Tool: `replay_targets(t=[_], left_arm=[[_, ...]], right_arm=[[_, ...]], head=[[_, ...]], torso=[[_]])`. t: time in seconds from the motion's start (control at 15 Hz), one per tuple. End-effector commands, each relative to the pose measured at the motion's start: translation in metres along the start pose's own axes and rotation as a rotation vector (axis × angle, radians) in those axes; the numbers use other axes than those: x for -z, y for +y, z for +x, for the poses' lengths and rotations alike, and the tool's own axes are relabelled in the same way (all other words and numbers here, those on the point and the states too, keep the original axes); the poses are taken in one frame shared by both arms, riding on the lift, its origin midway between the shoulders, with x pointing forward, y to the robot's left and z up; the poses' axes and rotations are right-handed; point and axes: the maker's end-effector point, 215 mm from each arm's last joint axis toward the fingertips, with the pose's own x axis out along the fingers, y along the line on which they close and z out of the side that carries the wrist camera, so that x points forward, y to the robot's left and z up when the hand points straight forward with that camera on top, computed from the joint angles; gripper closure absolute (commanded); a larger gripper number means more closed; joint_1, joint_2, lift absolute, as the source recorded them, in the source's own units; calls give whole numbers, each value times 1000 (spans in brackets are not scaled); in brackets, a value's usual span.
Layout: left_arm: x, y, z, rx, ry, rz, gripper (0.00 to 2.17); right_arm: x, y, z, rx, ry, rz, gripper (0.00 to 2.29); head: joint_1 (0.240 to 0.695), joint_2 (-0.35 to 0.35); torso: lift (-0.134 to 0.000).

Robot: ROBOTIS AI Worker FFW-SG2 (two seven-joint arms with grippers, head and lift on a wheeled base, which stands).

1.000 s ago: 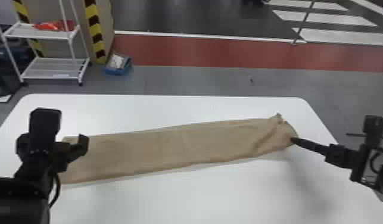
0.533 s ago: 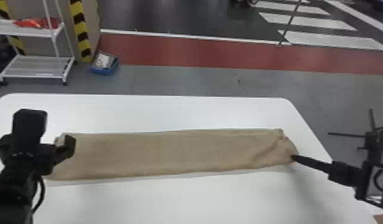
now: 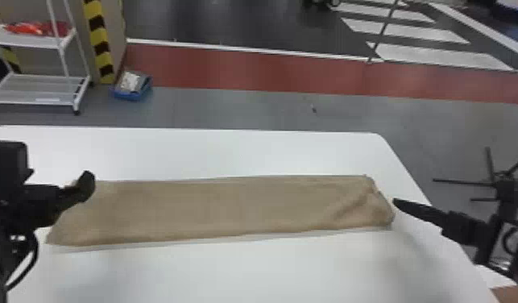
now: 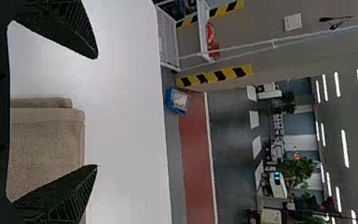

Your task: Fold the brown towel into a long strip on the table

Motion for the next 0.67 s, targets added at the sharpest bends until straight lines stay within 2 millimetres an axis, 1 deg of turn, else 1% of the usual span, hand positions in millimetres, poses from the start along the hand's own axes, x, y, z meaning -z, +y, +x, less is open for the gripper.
replay_targets(t=[0.0, 0.07, 0.13, 0.2, 0.27, 0.33, 0.47, 0.6], left_arm=[[-12, 7, 30, 75, -59, -52, 144], [-31, 5, 44, 136, -145, -53, 404], [-36, 3, 57, 168, -166, -48, 458], [-40, 4, 65, 179, -180, -40, 458], [-40, 9, 71, 191, -173, -25, 464], [-37, 18, 76, 185, -157, -14, 522], [-23, 28, 80, 199, -108, -1, 522], [6, 30, 79, 229, -9, 4, 518]], right_arm=[[-10, 4, 15, -12, -40, -11, 70], [-11, 2, 26, -6, -53, -9, 70], [-13, 1, 37, 0, -70, -27, 70], [-14, 4, 46, 1, -80, -47, 70], [-14, 9, 57, 0, -85, -60, 70], [-13, 16, 65, -7, -85, -63, 70], [-13, 24, 76, -11, -82, -84, 70], [-17, 30, 83, -18, -85, -102, 70]], head=[[695, -222], [695, -218], [695, -215], [695, -210], [695, -205], [695, -198], [695, -163], [695, -141]], torso=[[-111], [-111], [-111], [-111], [-111], [-111], [-111], [-111]])
